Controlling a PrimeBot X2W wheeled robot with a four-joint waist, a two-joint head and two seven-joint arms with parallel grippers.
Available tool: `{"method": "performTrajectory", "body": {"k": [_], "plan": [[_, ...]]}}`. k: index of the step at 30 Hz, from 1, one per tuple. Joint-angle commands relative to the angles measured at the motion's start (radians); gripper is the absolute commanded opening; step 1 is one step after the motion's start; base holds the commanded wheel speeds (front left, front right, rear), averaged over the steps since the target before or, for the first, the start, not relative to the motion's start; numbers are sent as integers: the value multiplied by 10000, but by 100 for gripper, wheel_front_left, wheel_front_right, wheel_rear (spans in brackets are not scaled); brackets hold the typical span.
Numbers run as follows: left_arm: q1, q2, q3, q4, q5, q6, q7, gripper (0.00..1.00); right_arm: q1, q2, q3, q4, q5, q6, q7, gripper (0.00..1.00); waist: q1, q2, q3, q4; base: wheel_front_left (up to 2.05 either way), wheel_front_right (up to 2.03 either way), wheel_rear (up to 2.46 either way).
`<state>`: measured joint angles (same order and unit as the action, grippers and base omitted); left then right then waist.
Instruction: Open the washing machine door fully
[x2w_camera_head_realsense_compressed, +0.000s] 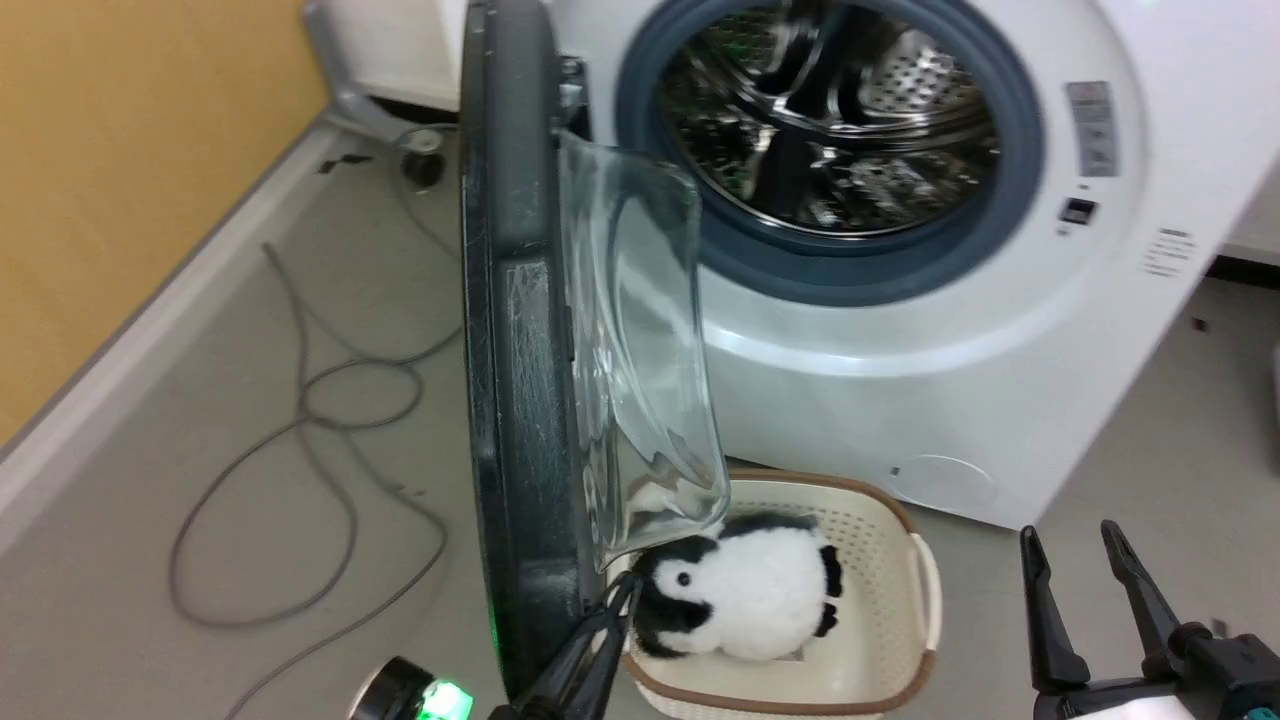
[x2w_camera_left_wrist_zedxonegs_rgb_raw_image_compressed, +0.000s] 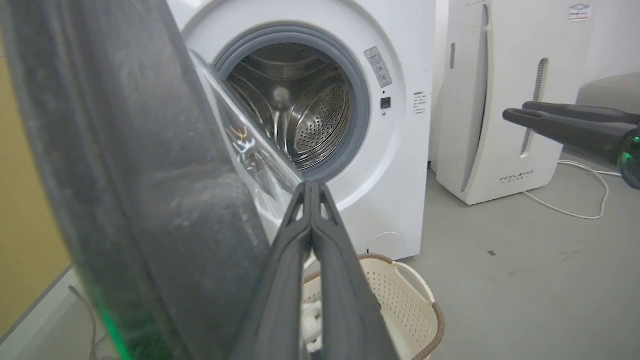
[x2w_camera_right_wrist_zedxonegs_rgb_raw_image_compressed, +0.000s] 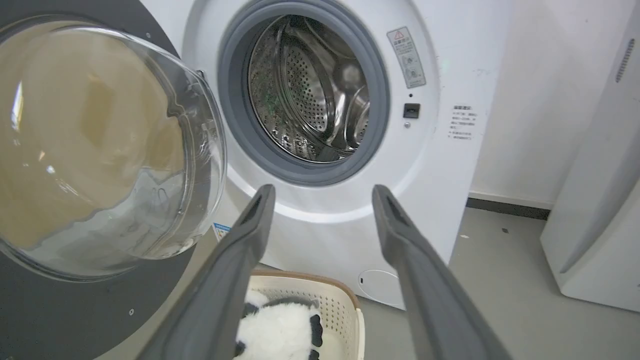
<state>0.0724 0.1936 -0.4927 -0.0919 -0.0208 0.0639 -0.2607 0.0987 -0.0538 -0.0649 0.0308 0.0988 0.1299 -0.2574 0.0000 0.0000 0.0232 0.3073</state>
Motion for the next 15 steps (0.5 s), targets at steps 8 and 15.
{"method": "performTrajectory", "body": {"k": [8,15], "plan": [[167,202,525,-63,-148,266,-11,0,-65,36,91,67,117,8,-44,100,0,0,161,1488,0,0,0],[-158,366,1240,248,-453,314,-11,0,-195,36,120,100,41,8,-44,100,0,0,343,1993,0,0,0]]}}
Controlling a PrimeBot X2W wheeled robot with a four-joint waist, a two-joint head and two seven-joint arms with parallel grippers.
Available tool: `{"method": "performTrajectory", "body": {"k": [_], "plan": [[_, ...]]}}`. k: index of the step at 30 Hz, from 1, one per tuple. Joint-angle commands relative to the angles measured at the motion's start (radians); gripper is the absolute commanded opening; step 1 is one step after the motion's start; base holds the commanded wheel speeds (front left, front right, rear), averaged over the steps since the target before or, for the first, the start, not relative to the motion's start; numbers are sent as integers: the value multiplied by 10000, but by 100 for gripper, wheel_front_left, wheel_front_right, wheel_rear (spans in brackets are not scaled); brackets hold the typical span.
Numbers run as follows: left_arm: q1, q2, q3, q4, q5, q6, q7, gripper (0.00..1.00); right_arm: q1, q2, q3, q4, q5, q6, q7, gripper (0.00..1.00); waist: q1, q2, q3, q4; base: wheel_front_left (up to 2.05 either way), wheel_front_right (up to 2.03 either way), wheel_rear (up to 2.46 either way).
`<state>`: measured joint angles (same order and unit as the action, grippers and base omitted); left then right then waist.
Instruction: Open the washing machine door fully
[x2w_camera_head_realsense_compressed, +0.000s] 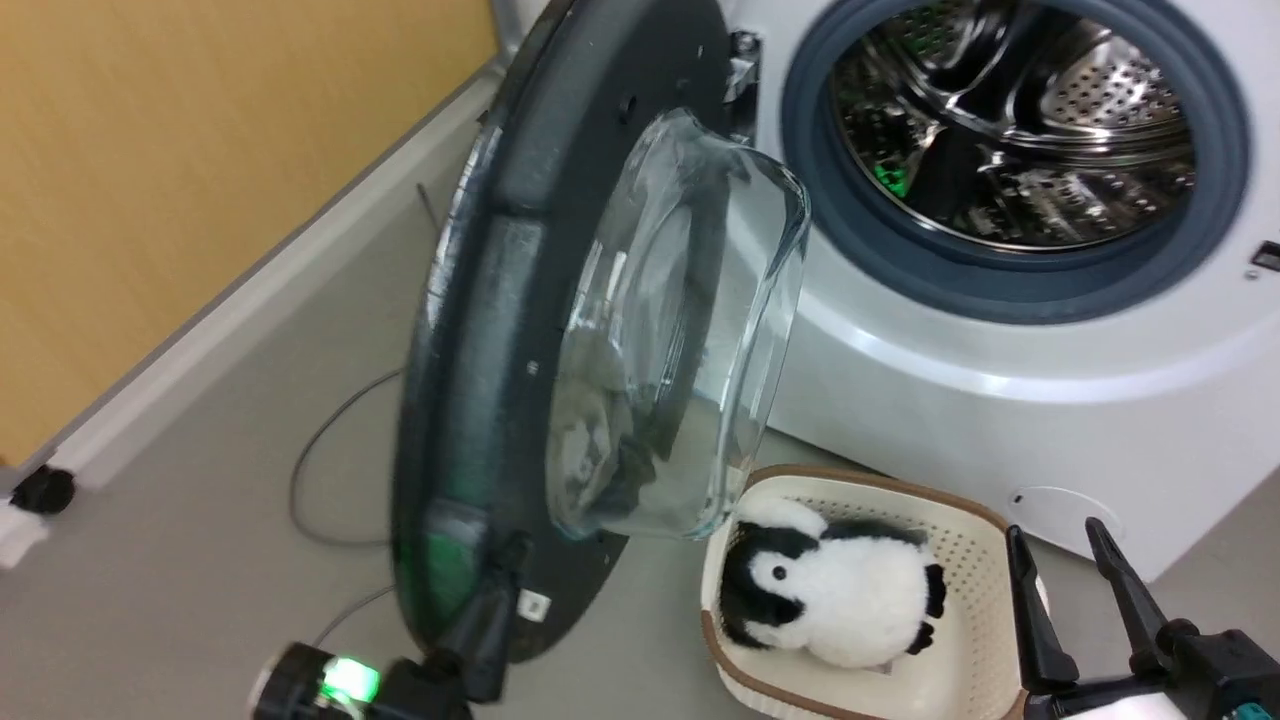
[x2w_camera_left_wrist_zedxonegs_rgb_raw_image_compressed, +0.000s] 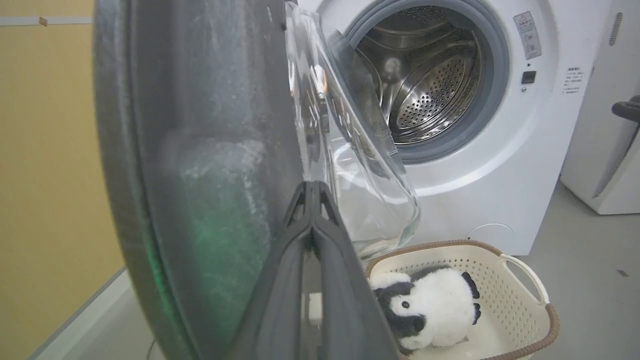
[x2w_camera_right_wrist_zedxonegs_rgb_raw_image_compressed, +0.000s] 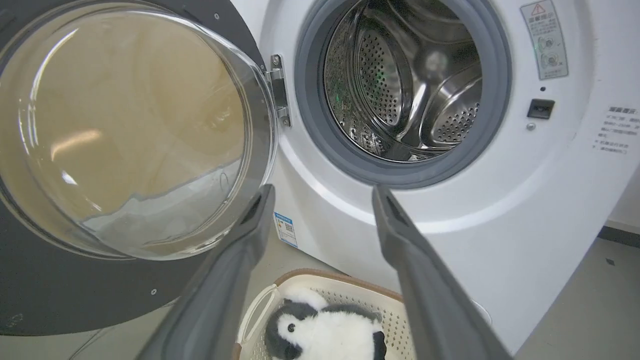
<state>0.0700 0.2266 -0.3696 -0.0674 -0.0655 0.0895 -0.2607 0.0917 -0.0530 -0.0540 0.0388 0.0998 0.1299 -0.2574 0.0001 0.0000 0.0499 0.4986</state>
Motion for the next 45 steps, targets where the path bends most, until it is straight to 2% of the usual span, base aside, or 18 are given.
{"method": "performTrajectory", "body": {"k": [1,10,19,24,31,38,45], "plan": [[-236,51,150,66,-78,48,-11,0,-146,28,16,24,8,8,-44,100,-1,0,120,128,0,0,0],[-1181,107,1638,983,-574,159,-11,0,-437,28,6,23,-269,8,-44,100,-1,0,738,153,0,0,0],[-2102,-238,3344,1929,-993,187,-11,0,-812,28,-73,56,-659,8,-44,100,-1,0,1521,-109,0,0,0],[-2677,-240,4353,2620,-1007,193,-11,0,-1067,28,-27,73,-815,8,-44,100,-1,0,1866,-252,0,0,0],[-3567,-50,5635,3450,-970,78,-11,0,-1391,28,31,97,-1024,8,-44,100,-1,0,2299,-451,0,0,0],[-4308,302,6219,4273,-660,-192,-11,0,-1681,15,98,198,-1167,8,-44,100,-1,0,2693,-730,0,0,0],[-5000,703,6949,5105,-764,-274,-11,0,-1931,-159,176,279,-1210,8,-44,100,-1,0,3026,-1025,0,0,0]]}}
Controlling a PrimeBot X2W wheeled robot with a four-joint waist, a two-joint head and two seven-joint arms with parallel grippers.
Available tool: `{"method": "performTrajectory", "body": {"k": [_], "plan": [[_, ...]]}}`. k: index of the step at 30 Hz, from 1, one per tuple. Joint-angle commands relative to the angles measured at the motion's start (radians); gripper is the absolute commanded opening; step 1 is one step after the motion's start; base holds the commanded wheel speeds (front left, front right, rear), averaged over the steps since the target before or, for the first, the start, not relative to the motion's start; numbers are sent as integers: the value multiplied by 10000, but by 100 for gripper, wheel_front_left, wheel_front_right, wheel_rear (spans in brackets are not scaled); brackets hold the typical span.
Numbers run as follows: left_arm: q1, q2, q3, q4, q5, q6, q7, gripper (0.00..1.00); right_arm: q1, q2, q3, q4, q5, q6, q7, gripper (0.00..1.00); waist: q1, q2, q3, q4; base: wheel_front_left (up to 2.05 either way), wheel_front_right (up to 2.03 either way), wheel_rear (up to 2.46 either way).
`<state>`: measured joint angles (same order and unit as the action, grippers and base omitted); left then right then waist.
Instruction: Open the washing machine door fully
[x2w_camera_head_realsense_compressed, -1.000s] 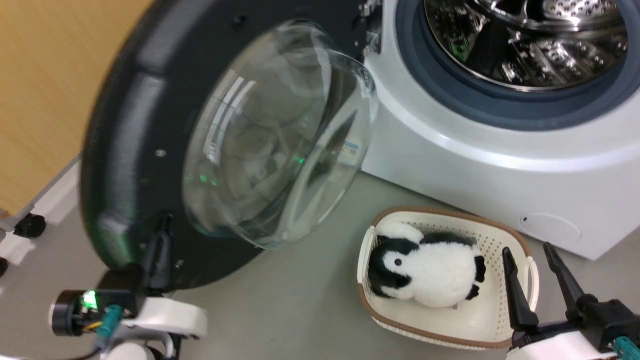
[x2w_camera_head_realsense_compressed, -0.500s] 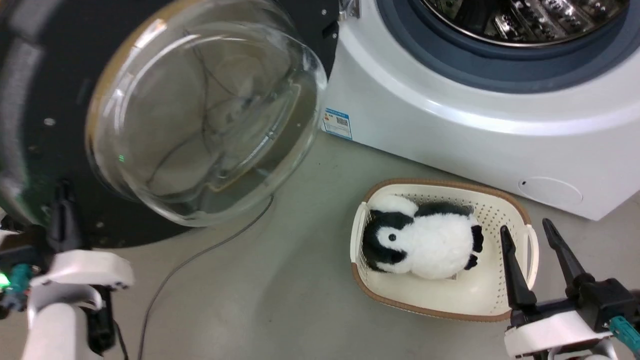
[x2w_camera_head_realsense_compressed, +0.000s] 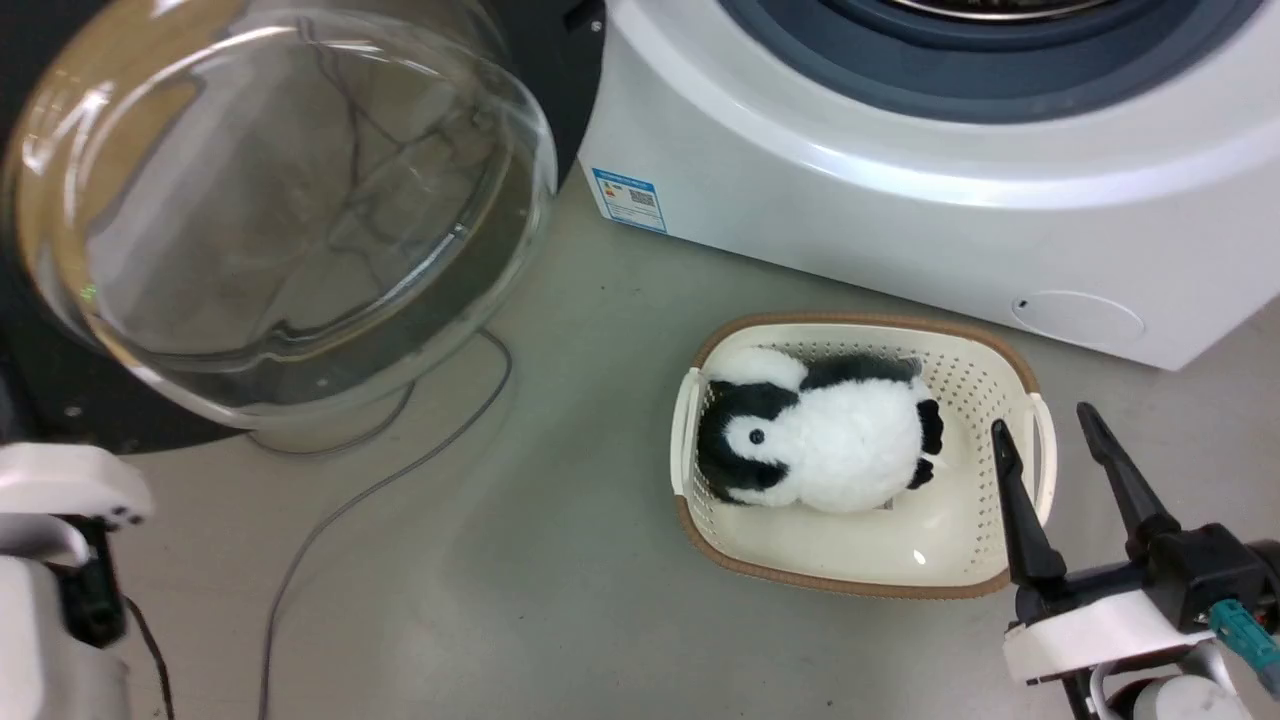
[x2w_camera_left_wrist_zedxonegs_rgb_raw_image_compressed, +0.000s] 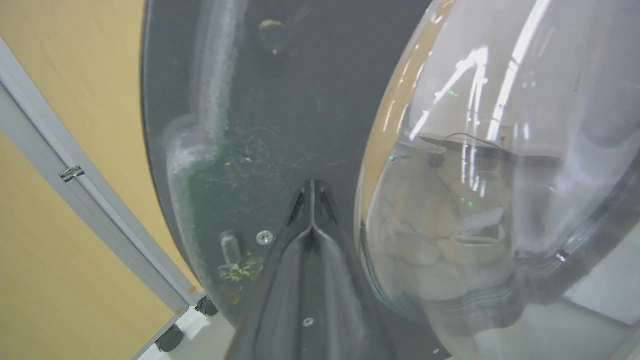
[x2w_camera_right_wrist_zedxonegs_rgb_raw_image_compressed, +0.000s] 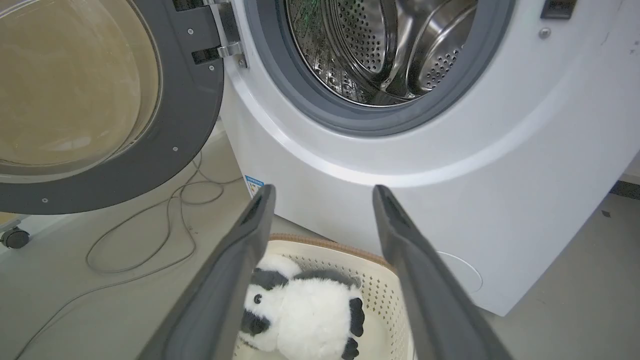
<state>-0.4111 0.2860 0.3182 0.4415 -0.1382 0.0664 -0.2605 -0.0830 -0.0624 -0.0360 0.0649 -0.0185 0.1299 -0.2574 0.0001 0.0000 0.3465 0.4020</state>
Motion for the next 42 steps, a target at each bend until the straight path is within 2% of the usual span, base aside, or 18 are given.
{"method": "performTrajectory", "body": {"k": [1,12,22,28,42], "plan": [[-295,180,178,121,-60,-68,-13,0,-213,-84,-12,21,-31,8,-44,100,-1,0,93,-94,0,0,0],[-1045,606,674,1252,54,-210,-13,0,-304,-157,0,173,-59,8,-44,100,-1,0,240,-354,0,0,0],[-615,396,517,1098,513,-349,-13,0,-108,-49,-113,82,-32,8,-44,100,-1,0,-448,-401,0,0,0],[-144,221,508,331,623,-434,-13,0,112,48,-197,0,24,8,-44,100,-1,0,-1042,-422,0,0,0],[1195,-577,-314,-2248,930,-1202,-13,0,879,119,-375,-394,401,8,-44,100,-1,0,-2585,-638,0,0,0]]}}
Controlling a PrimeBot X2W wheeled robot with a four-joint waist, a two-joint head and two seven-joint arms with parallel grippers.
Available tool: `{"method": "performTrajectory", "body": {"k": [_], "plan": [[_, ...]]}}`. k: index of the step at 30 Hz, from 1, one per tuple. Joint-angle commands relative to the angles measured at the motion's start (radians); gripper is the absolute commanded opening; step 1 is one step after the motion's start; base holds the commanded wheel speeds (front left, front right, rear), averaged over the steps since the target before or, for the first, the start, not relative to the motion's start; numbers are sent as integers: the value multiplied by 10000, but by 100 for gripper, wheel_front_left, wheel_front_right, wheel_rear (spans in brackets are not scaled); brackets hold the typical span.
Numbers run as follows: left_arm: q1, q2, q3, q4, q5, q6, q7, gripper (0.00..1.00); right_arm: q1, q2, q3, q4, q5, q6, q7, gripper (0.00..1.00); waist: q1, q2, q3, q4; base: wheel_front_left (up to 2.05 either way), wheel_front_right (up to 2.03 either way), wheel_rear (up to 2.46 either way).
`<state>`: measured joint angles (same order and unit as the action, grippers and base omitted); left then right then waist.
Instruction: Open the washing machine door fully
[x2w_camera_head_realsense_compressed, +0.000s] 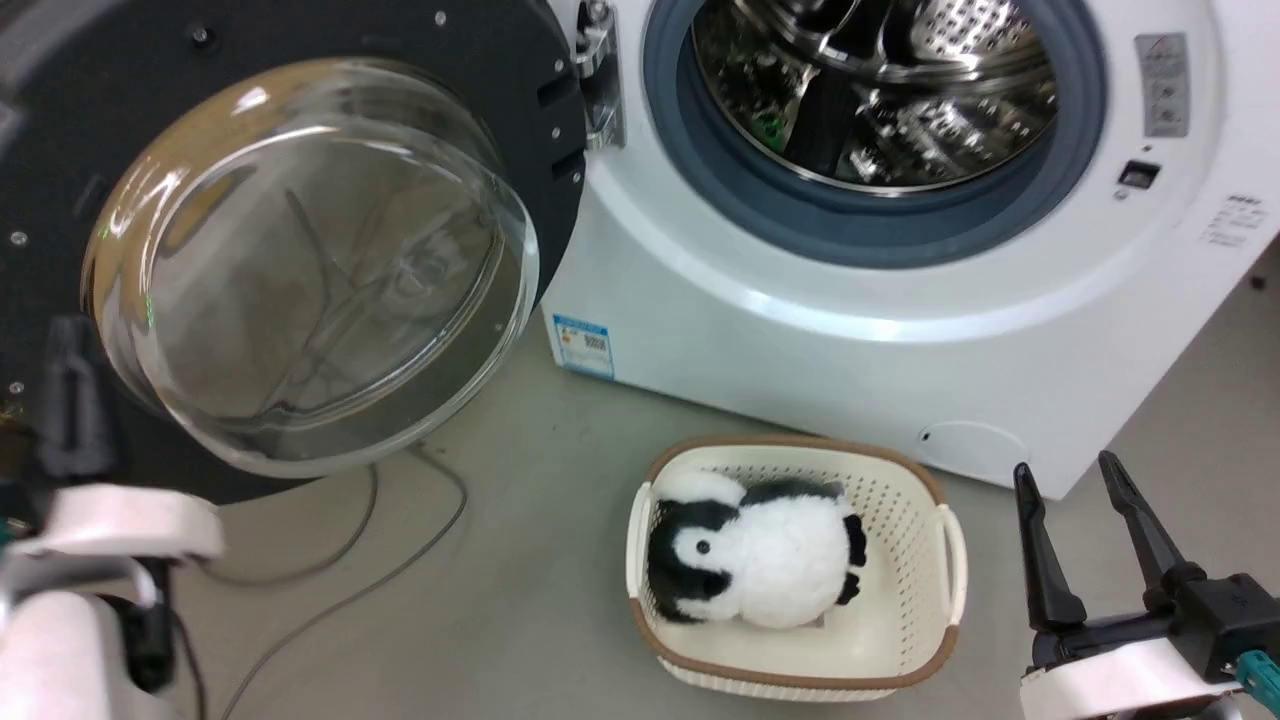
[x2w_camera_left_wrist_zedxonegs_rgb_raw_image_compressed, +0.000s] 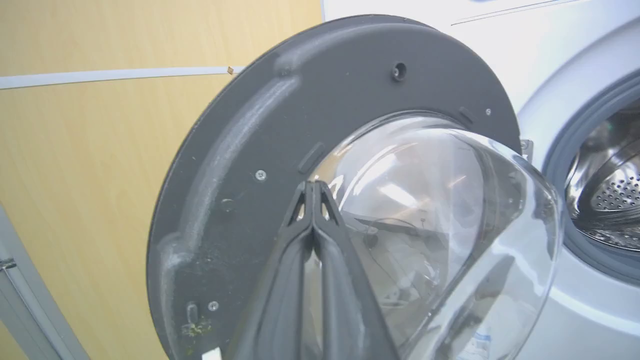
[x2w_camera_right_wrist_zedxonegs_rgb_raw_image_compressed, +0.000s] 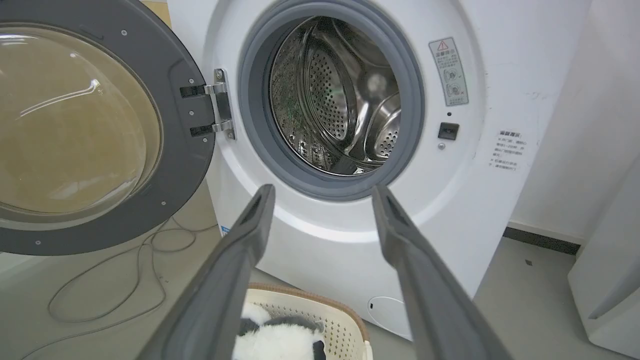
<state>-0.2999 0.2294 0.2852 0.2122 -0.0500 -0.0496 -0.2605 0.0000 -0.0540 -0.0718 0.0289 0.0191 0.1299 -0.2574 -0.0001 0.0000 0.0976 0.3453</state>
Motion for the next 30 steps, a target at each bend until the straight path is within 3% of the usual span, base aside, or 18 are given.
{"method": "performTrajectory", "body": {"k": [1,7,8,9,30], "plan": [[213,-105,-95,-97,79,-77,-13,0,88,35,-17,-67,39,8,-44,100,1,0,-171,-108,0,0,0],[880,-566,-642,-511,110,-274,-13,0,302,36,-14,-185,124,8,-44,100,1,0,-572,-434,0,0,0],[995,-655,-714,-541,109,-286,-13,20,351,36,-18,-193,143,8,-44,100,1,0,-641,-497,0,0,0],[1117,-745,-789,-582,112,-297,-13,100,404,36,-14,-194,166,8,-44,100,1,0,-708,-572,0,0,0],[2999,-1709,-1774,-941,-441,-569,-13,100,1068,37,-144,-519,604,8,-44,100,1,0,-1286,-2399,0,0,0]]}}
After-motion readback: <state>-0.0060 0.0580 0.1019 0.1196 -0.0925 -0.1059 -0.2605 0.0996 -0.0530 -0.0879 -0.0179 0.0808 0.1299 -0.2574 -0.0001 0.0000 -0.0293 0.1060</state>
